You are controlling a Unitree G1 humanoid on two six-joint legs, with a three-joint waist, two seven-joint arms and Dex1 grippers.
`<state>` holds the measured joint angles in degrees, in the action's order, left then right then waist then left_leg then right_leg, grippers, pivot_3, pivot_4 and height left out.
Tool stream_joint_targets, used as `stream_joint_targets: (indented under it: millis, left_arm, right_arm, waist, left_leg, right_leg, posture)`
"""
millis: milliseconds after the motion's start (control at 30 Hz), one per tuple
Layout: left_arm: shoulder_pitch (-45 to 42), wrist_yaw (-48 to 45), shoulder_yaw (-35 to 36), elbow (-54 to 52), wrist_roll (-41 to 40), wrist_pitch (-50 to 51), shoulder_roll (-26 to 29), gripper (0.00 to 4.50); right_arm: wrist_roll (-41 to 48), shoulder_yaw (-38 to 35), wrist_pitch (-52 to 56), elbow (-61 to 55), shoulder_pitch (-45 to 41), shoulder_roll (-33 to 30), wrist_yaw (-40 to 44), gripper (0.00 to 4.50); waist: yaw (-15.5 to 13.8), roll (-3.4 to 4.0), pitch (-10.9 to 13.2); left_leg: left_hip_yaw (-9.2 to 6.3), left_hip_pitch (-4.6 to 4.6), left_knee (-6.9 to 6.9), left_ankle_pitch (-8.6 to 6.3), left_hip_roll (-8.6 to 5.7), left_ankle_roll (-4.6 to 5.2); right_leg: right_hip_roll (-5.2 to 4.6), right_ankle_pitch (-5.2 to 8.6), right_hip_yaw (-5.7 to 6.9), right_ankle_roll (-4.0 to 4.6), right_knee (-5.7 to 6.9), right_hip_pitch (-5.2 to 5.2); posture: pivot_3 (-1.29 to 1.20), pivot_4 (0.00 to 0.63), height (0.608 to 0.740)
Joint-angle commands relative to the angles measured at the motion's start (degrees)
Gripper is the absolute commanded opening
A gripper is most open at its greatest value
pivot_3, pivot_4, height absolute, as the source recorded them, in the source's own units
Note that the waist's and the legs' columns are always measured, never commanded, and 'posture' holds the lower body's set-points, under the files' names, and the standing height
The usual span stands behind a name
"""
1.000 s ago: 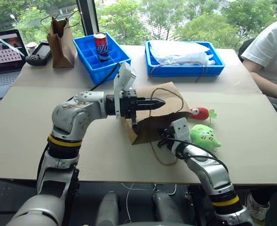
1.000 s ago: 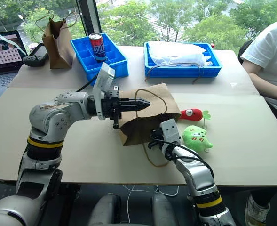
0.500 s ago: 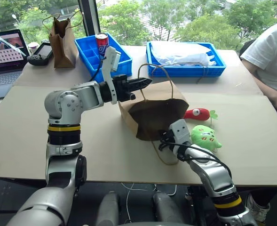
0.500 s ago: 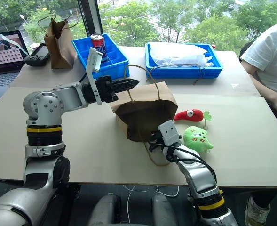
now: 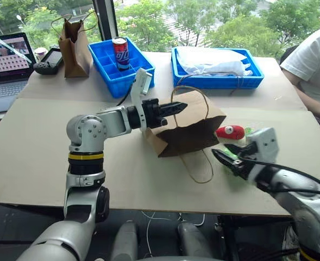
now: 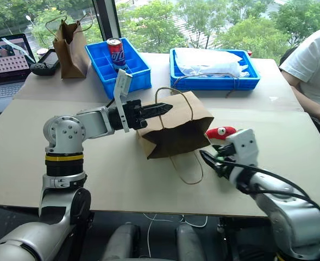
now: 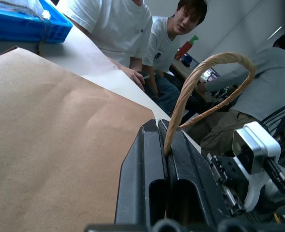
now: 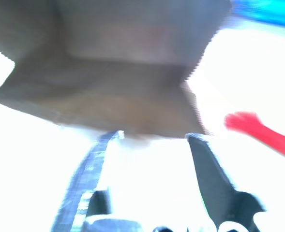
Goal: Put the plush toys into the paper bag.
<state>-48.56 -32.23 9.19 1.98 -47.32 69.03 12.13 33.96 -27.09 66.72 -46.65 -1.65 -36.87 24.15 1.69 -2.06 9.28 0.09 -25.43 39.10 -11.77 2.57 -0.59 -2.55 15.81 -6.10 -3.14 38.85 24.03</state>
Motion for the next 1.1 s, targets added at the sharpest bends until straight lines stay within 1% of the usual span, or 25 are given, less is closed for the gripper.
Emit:
stream_joint_targets:
  millis: [33, 67, 100, 200, 367, 467, 633, 767, 833, 867, 967, 1033, 1100]
  left_arm:
    - [-0.4, -0.86, -1.32, -2.34, -0.81, -0.97, -0.27, 0.0]
    - [-0.41, -0.85, -1.53, -2.24, -0.7, -1.22, -0.29, 0.0]
    - [-0.42, -0.87, -1.72, -2.16, -0.63, -1.39, -0.29, 0.0]
    - [-0.4, -0.92, -2.4, -2.24, -0.32, -1.83, -0.11, 0.0]
    - [-0.55, -0.53, -2.31, -2.56, -0.63, -1.47, 0.37, 0.0]
    - [-1.59, -0.24, -1.5, -1.87, -1.27, -0.72, 0.54, 0.0]
    - [-3.37, 0.01, -0.72, -0.13, -1.49, -0.23, 0.54, 0.0]
    - [-5.08, 1.56, 1.12, 1.37, -2.56, 0.99, -0.67, 0.0]
    - [-6.91, 2.2, 2.25, 2.36, -3.34, 1.4, -1.07, 0.0]
    - [-7.44, 2.41, 2.51, 2.63, -3.59, 1.53, -1.14, 0.0]
    - [-8.38, 3.04, 2.97, 3.19, -4.28, 1.88, -1.57, 0.0]
    - [-8.96, 3.58, 3.21, 2.83, -4.85, 2.18, -2.16, 0.0]
    - [-9.49, 3.37, 3.16, 2.16, -5.54, 2.69, -2.05, 0.0]
  right_arm:
    - [-1.03, -3.83, 3.19, 1.34, 0.43, -1.87, -2.3, 4.1]
    - [-2.03, -2.34, 2.32, 2.55, 1.2, -2.14, -2.64, 4.39]
    - [-2.31, -1.31, 1.85, 3.46, 1.65, -1.75, -2.88, 4.47]
    - [-3.55, 2.23, 0.19, 5.88, 3.16, -0.32, -3.74, 4.47]
    - [-6.24, 6.01, -2.9, 10.26, 4.68, 3.78, -6.36, 4.47]
    - [-7.24, 6.19, -5.63, 11.45, 4.16, 4.66, -6.69, 3.76]
    - [-6.9, 4.21, -7.29, 9.98, 4.18, 2.25, -4.65, 2.08]
    - [0.31, -3.03, -4.5, 3.4, 3.63, -2.35, 1.19, 0.75]
    - [6.72, -4.84, -0.74, 0.17, 0.55, -4.03, 2.53, 0.15]
    - [8.91, -5.13, 0.54, -0.72, -0.53, -4.5, 2.62, 0.01]
    - [13.51, -3.48, 3.92, -1.85, -4.35, -3.95, 0.5, 0.01]
    - [14.72, 2.13, 5.18, -1.8, -8.59, -0.07, -3.48, 0.01]
    - [13.21, 7.81, 5.03, -0.61, -11.89, 3.01, -6.62, 0.01]
  waist:
    - [0.17, 0.0, 0.0]
    - [0.33, 0.0, 0.0]
    - [0.45, 0.0, 0.0]
    - [0.6, 0.0, 0.0]
    - [0.54, 0.01, -0.01]
    - [0.55, 0.02, -0.01]
    - [0.52, 0.02, -0.01]
    - [0.44, 0.03, 0.0]
    - [0.59, 0.02, 0.01]
    - [0.71, 0.02, 0.01]
    - [0.7, 0.02, 0.01]
    - [0.75, 0.02, 0.01]
    - [0.88, 0.02, 0.01]
  left_leg:
    - [0.0, 0.03, 0.0, 0.0, 0.01, 0.0]
    - [0.0, 0.06, -0.02, 0.0, 0.02, 0.0]
    - [-0.01, 0.09, -0.03, 0.0, 0.02, 0.0]
    - [0.03, 0.1, -0.09, 0.0, 0.0, 0.0]
    - [0.04, 0.09, -0.09, 0.01, -0.03, -0.01]
    - [0.06, 0.08, -0.09, 0.01, -0.05, -0.01]
    - [0.06, 0.09, -0.09, 0.01, -0.05, -0.02]
    - [0.06, 0.06, -0.1, 0.01, -0.07, -0.02]
    - [0.04, 0.06, -0.11, 0.01, -0.06, -0.02]
    - [0.03, 0.07, -0.1, 0.01, -0.04, -0.02]
    - [-0.06, 0.1, -0.1, 0.01, -0.05, -0.02]
    - [-0.05, 0.1, -0.12, 0.01, -0.06, -0.02]
    - [-0.05, 0.09, -0.13, 0.01, -0.05, -0.02]
  right_leg:
    - [0.02, 0.0, -0.01, 0.0, 0.01, -0.01]
    - [0.04, 0.0, -0.01, 0.01, 0.01, -0.02]
    - [0.07, 0.01, -0.02, 0.01, 0.01, -0.03]
    - [0.06, 0.01, -0.11, 0.02, 0.01, 0.01]
    - [0.04, 0.01, -0.15, 0.01, 0.01, 0.02]
    - [0.02, 0.02, -0.16, 0.01, 0.0, 0.02]
    - [0.02, 0.02, -0.15, 0.0, 0.0, 0.02]
    - [0.01, 0.03, -0.16, -0.01, -0.02, 0.03]
    - [0.02, 0.03, -0.16, -0.01, -0.02, 0.03]
    - [0.04, 0.03, -0.15, -0.01, -0.02, 0.01]
    - [0.07, 0.03, -0.09, -0.01, -0.01, -0.04]
    - [0.05, 0.03, -0.1, -0.01, -0.05, -0.04]
    - [0.06, 0.02, -0.12, 0.0, -0.07, -0.02]
  posture:
    - [0.0, 0.15, 0.698]
    - [0.0, 0.15, 0.698]
    - [0.0, 0.15, 0.698]
    - [0.0, 0.15, 0.698]
    - [0.0, 0.15, 0.698]
    - [0.0, 0.15, 0.698]
    - [0.0, 0.15, 0.698]
    - [0.0, 0.15, 0.698]
    - [0.0, 0.15, 0.698]
    - [0.0, 0.15, 0.698]
    - [0.0, 0.15, 0.698]
    - [0.0, 0.15, 0.698]
    - [0.0, 0.15, 0.698]
